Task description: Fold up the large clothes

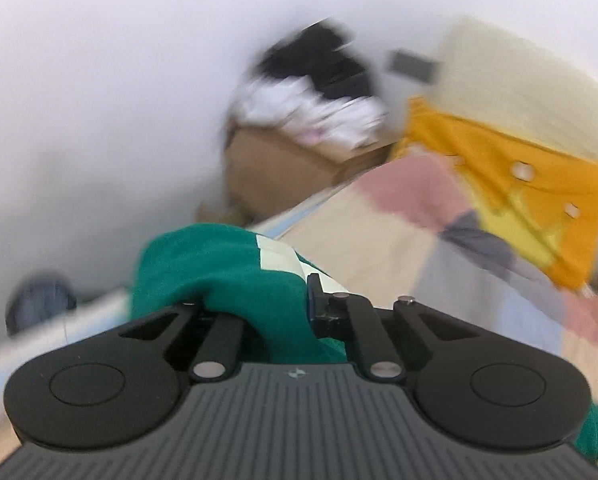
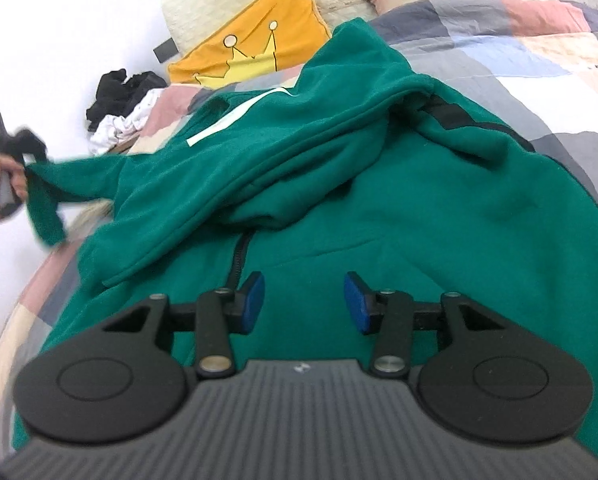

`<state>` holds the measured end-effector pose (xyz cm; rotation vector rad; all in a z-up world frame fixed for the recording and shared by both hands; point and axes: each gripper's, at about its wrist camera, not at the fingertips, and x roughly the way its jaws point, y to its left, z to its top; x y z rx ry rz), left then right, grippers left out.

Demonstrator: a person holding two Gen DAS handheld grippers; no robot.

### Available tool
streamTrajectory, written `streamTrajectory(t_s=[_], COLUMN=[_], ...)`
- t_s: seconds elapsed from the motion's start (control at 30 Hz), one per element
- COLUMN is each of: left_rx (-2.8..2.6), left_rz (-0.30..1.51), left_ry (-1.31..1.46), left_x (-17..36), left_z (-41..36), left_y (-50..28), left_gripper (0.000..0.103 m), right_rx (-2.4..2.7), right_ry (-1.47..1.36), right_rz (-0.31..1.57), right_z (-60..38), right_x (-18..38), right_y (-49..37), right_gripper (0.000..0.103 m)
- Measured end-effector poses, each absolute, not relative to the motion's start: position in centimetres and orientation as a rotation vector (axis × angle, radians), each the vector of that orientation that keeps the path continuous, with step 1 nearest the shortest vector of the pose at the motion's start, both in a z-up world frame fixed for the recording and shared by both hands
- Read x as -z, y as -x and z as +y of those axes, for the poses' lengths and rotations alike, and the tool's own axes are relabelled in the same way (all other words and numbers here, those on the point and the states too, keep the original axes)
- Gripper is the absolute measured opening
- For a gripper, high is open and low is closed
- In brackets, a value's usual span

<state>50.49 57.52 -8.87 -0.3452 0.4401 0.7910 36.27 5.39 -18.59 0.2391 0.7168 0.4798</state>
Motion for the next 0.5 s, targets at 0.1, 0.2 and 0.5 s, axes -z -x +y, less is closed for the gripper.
streamTrajectory(t_s=[0.1, 0.2, 0.5], left_rx=[-0.71, -0.633, -0.394], left_rz=[0.437, 0.442, 0.48], left_ry=[0.166, 0.044, -0.195], left_x=[5.0, 2.3, 3.4], left_z=[51.9, 45.7, 25.8], left_y=[-52.1, -53.6, -55.6], left_gripper=[0.009, 0.008, 0.008], right_rx=[-0.49, -0.49, -0.482], right_ry=[-0.261, -0.278, -0.315], right_rz=[0.694, 0.688, 0.622], right_z=[4.5, 3.5, -0.5], right_x=[17.6, 16.7, 14.3], right_y=[-36.0, -35.8, -34.6], right_gripper=[0.048, 0.048, 0.048])
